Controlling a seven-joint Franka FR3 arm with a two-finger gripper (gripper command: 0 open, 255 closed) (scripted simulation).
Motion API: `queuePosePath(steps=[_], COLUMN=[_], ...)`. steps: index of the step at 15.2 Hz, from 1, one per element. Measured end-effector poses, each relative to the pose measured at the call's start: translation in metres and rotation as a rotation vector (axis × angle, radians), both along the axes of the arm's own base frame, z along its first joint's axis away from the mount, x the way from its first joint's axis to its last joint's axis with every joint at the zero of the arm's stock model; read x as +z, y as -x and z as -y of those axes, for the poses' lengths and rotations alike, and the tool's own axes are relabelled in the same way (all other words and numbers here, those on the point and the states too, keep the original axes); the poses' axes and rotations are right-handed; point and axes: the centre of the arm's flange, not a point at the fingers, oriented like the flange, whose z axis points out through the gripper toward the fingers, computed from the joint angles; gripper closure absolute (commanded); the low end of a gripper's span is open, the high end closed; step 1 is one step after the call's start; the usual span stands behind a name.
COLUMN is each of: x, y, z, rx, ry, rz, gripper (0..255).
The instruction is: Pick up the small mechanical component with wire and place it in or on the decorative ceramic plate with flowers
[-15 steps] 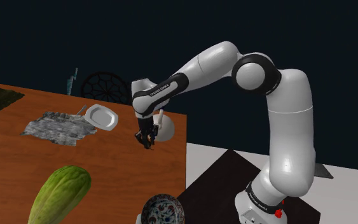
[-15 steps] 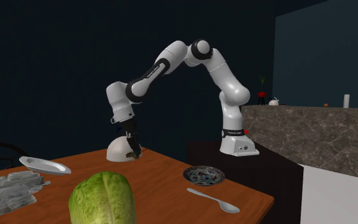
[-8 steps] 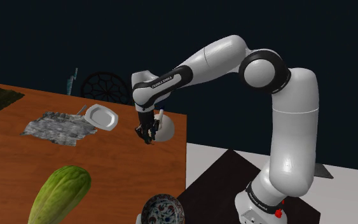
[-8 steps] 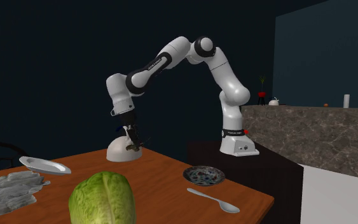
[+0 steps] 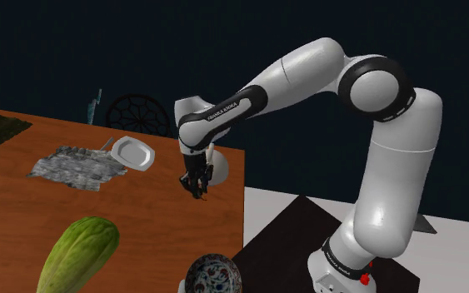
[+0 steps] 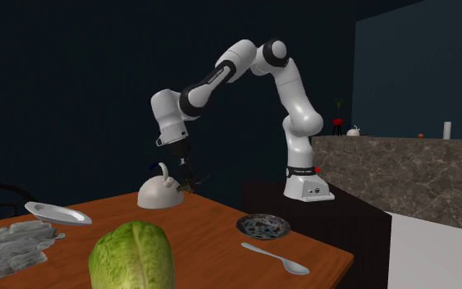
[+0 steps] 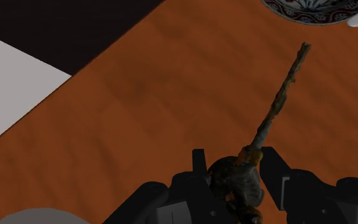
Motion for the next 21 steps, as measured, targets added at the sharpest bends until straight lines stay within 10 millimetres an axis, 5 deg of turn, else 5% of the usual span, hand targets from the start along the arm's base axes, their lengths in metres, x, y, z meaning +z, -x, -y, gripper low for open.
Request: queuePosePath(steps=[17, 21], x=[-0.003, -0.012], y=[0.203, 0.217], z=[-0.097, -0.108], rx=[0.001, 0.000], ry=[0.001, 0.001], rz=[0.000, 0.000], gripper=[255, 255])
